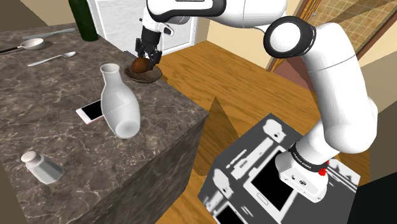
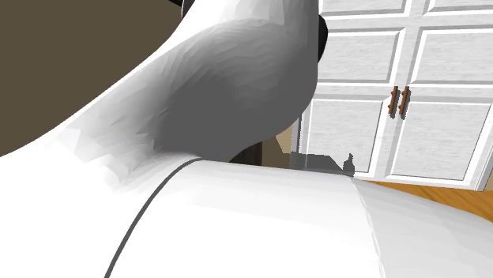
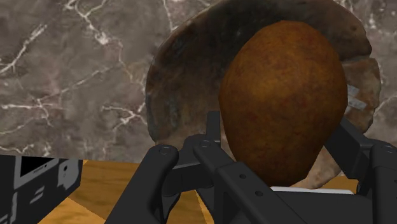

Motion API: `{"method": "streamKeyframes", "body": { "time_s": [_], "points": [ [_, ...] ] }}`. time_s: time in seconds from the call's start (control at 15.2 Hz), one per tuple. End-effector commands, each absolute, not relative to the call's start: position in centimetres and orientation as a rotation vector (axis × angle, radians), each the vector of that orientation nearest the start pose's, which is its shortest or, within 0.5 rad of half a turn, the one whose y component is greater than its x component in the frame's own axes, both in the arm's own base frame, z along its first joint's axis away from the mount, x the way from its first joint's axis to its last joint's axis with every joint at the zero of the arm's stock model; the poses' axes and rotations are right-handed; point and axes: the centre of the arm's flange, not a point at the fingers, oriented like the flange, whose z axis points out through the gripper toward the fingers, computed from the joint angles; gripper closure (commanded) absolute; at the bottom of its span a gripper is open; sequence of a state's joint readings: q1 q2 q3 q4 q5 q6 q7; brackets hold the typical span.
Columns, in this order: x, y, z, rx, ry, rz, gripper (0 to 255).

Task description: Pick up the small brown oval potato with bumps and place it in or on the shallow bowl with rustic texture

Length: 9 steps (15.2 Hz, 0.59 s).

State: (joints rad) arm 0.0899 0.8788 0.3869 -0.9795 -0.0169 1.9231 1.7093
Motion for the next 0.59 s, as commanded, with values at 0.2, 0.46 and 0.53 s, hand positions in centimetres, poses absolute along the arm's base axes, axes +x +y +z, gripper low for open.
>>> {"method": "streamKeyframes", "body": {
  "time_s": [0.2,0.46,0.53],
  "points": [
    [74.0,25.3,36.8,-2.239,1.839,0.27,0],
    [74.0,25.3,36.8,-2.239,1.839,0.27,0],
    [74.0,24.9,38.1,-2.239,1.839,0.27,0]
  ]
}}
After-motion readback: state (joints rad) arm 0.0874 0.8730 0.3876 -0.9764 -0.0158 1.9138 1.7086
